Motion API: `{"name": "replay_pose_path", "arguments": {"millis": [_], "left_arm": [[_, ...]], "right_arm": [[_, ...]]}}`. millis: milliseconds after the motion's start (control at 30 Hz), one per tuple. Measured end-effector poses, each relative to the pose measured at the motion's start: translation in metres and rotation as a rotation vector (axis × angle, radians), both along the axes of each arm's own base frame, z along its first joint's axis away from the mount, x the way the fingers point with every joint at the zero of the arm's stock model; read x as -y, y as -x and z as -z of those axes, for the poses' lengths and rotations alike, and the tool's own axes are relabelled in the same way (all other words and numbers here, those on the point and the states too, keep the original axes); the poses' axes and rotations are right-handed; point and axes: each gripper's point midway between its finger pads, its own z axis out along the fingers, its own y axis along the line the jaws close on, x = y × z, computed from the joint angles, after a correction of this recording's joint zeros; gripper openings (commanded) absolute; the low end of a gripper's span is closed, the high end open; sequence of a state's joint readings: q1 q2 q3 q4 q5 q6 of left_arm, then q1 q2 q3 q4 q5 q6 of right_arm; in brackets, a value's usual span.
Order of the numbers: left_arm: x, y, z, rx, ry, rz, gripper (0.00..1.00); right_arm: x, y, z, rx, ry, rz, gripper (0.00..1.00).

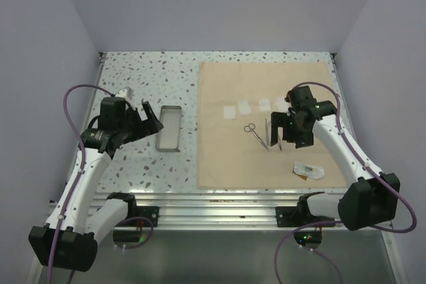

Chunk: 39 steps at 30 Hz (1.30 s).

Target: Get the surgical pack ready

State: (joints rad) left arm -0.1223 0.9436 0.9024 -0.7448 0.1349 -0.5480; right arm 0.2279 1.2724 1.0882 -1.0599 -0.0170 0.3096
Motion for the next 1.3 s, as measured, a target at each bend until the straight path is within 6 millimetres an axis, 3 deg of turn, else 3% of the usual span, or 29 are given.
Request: {"name": "replay_pose_path", "arguments": {"millis": [67, 133, 167, 333, 500, 733, 1300], "left_arm": [[0.001, 0.001, -0.003, 0.013, -0.003, 0.017, 1.0], [0.002, 0.002, -0.004, 0.017, -0.001, 0.028, 1.0], [0.002, 0.002, -0.004, 0.018, 0.0, 0.031, 1.0], [0.006, 0.003, -0.004, 0.02, 0.003, 0.059, 0.97], [0.009, 0.005, -0.005, 0.023, 0.004, 0.087, 0.95], [0.012, 0.007, -0.008, 0.036, 0.014, 0.115, 0.91], [0.022, 0.011, -0.001, 0.005, 0.054, 0.155, 0.87]], "right_arm": [[-0.001, -0.004, 0.001, -0.003, -0.001, 0.001, 0.94], [-0.006, -0.012, 0.002, -0.013, -0.014, -0.006, 0.86], [-0.01, -0.019, 0.004, -0.016, -0.027, -0.016, 0.78], [-0.033, -0.057, 0.012, -0.013, -0.102, -0.056, 0.63], [-0.057, -0.091, 0.037, -0.042, -0.134, -0.111, 0.49], [-0.08, -0.098, 0.063, -0.088, -0.11, -0.208, 0.49], [-0.075, -0.111, 0.104, -0.109, 0.006, -0.257, 0.35]]}}
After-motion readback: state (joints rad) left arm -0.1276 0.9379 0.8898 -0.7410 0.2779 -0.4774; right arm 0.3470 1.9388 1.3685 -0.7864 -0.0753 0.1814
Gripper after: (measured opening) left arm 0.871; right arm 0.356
